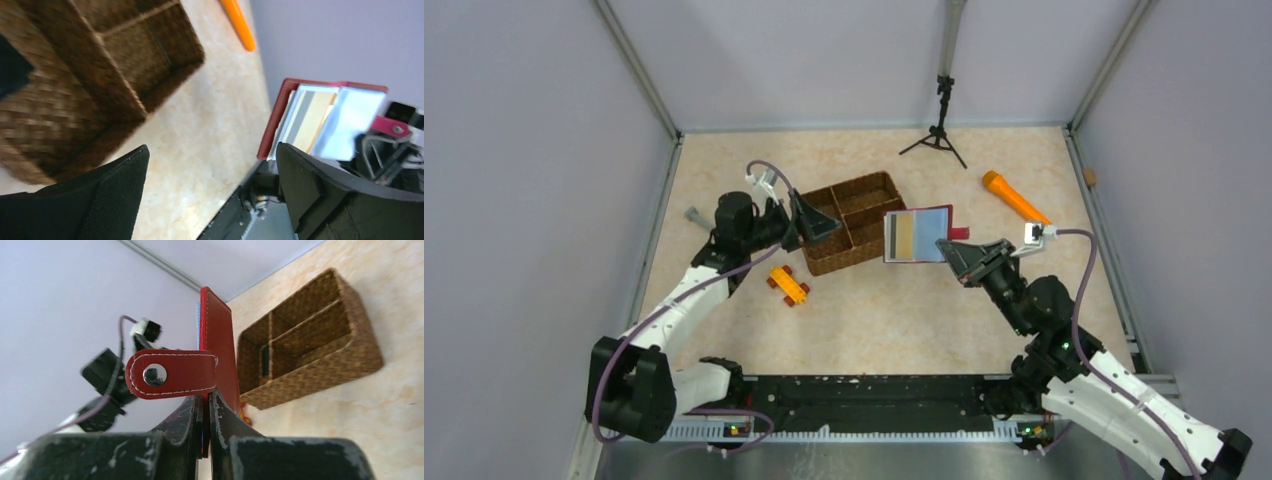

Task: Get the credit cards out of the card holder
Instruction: Remove the credit card from the card holder.

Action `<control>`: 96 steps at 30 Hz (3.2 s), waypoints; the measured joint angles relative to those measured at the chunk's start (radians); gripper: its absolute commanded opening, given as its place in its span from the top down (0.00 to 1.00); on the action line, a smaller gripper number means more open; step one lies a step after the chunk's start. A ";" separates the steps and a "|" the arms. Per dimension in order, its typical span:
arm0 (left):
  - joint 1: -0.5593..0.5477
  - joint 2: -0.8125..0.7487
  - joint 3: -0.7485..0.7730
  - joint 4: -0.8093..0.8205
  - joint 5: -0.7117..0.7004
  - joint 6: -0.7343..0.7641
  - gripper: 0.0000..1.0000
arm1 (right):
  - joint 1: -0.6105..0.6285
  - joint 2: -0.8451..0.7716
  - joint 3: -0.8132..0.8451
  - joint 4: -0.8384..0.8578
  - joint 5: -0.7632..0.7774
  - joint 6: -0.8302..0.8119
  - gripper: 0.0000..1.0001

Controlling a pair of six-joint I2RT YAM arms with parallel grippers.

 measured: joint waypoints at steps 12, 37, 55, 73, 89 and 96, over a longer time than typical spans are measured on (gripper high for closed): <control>-0.126 -0.002 -0.256 0.690 0.175 -0.433 0.01 | 0.000 0.040 -0.111 0.215 -0.106 0.259 1.00; -0.216 0.199 -0.226 1.057 0.188 -0.643 1.00 | 0.000 -0.011 -0.119 0.204 -0.123 0.314 0.72; -0.214 0.113 -0.209 0.742 0.152 -0.437 1.00 | 0.000 0.135 0.373 -0.372 -0.105 -0.170 0.24; -0.214 0.149 -0.209 0.913 0.175 -0.530 1.00 | 0.000 0.438 0.293 -0.195 -0.444 -0.140 0.61; -0.233 0.231 -0.216 1.155 0.217 -0.672 1.00 | -0.111 0.332 0.143 0.027 -0.540 0.075 0.81; -0.251 0.232 -0.218 1.195 0.220 -0.695 1.00 | -0.146 0.290 0.079 0.145 -0.581 0.172 0.88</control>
